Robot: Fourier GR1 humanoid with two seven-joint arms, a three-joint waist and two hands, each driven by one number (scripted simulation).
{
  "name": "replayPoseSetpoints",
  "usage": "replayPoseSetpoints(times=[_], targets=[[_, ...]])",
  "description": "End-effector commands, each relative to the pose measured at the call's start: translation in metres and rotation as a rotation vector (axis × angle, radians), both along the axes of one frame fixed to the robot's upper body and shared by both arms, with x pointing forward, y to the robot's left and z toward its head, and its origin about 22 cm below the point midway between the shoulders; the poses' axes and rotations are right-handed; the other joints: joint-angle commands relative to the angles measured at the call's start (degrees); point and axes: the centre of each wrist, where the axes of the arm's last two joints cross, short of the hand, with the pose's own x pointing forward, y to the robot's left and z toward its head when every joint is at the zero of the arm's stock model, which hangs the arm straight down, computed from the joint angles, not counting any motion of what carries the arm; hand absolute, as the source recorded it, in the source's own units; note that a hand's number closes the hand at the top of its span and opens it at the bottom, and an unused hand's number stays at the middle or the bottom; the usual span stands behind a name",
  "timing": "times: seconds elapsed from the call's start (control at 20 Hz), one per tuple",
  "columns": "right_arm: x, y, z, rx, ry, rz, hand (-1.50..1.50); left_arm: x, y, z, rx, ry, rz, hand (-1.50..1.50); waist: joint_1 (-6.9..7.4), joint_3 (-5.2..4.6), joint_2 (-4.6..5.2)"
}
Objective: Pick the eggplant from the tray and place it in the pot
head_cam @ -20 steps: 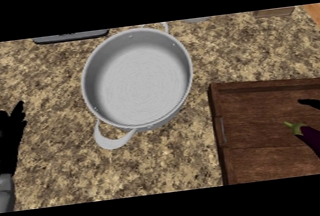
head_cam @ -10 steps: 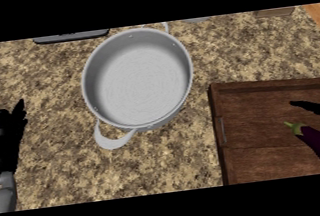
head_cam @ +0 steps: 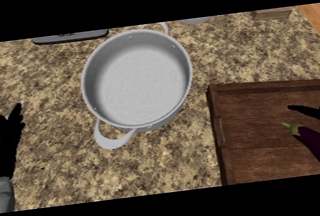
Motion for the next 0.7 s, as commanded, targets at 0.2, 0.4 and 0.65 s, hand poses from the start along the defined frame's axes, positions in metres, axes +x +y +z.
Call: replayPoseSetpoints(times=[0.2, 0.4, 0.65], targets=[[0.001, 0.014, -0.016, 0.026, -0.087, 0.032, 1.50, 0.000, -0.012, -0.010, -0.013, -0.004, -0.007, 0.00, 0.09, 0.84, 0.65], [-0.012, 0.005, -0.021, -0.025, -0.147, 0.064, 1.50, -0.004, 0.002, 0.003, -0.010, 0.003, 0.009, 0.00, 0.10, 0.85, 0.58], [0.004, -0.006, 0.011, -0.066, -0.228, 0.080, 1.50, -0.003, -0.015, 0.017, -0.014, -0.002, -0.010, 0.00, 0.14, 0.84, 0.57]])
